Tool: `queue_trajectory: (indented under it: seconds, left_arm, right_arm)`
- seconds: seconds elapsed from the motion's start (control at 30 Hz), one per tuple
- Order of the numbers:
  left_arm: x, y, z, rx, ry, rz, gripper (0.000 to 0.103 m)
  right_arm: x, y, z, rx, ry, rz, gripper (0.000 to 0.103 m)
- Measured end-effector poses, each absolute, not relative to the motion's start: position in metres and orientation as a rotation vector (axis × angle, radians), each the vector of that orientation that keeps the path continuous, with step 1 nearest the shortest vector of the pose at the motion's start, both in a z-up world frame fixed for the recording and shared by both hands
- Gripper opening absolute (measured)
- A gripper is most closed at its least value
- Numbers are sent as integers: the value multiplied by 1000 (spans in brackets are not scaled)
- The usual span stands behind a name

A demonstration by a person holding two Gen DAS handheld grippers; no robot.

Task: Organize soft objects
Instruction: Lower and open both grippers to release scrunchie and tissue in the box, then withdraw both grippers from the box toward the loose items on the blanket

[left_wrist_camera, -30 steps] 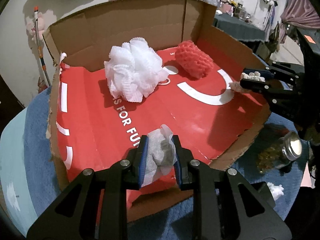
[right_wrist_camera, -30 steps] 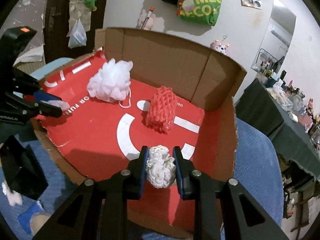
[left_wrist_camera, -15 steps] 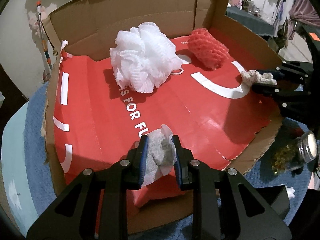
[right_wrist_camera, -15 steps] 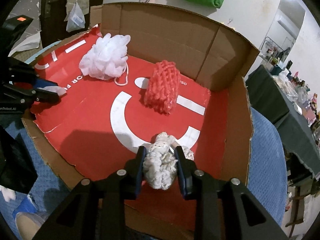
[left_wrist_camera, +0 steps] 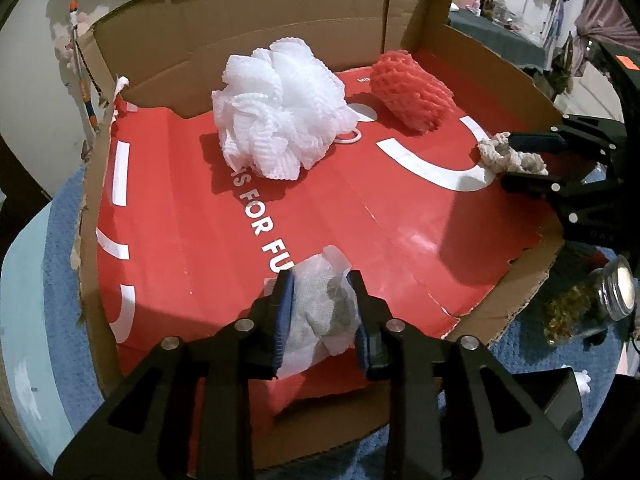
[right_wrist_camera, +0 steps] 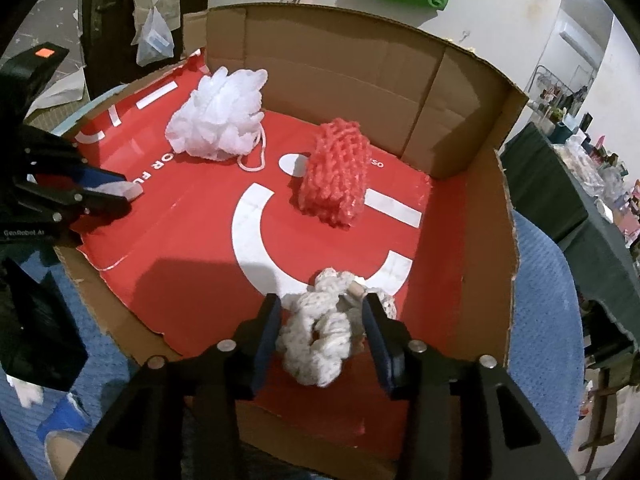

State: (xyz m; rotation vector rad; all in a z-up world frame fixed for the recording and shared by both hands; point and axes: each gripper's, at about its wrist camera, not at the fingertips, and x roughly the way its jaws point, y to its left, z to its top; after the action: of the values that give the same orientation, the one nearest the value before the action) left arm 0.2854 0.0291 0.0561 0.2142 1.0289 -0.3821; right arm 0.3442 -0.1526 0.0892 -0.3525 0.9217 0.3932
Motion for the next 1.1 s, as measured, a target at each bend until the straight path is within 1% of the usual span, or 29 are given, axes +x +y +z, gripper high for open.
queue_trajectory:
  seconds: [0.07,0.1,0.33,0.4,0.43,0.47,0.6,0.67,0.77,0.83,0.93,1.1]
  left_arm:
    - [285,29,56,209,1032,-389,57]
    - [284,29,56,203,1032,-396,72]
    - [275,27,67,194,975,-401,72]
    - [273,27,71,194,966,-397,72]
    - [273,27,73,196,957,-391,72]
    - [271,27,76,197,948,-385,72]
    - [262,30,93,166,902,-370,72]
    - [255,31,101,155,879,-368,76]
    - [238,29,118,146,820,-359,77]
    - [227,28,128,132,783,-370,83]
    - [209,25,141,112,734,-375,89]
    - [174,20,161,94,636,-364,90]
  right_arm:
    - [343,-151,89,-353,920,398,52]
    - [343,-150,89,-357,920,397,53]
    - [341,-154,97,-321,906,401,55]
    - [339,-155,103,-316,894,396,60]
    - [338,-155,105,-313,886,393,67]
    - [336,-157,109,-304,873,390,69]
    - [329,-164,124,-265,847,383,70]
    - [323,-167,133,-242,827,381,75]
    - [309,-172,148,-217,785,378,82]
    - [298,-176,160,-193,755,379,85]
    - [283,-178,173,-163,713,382,96]
    - [249,-176,196,-142,629,379,102]
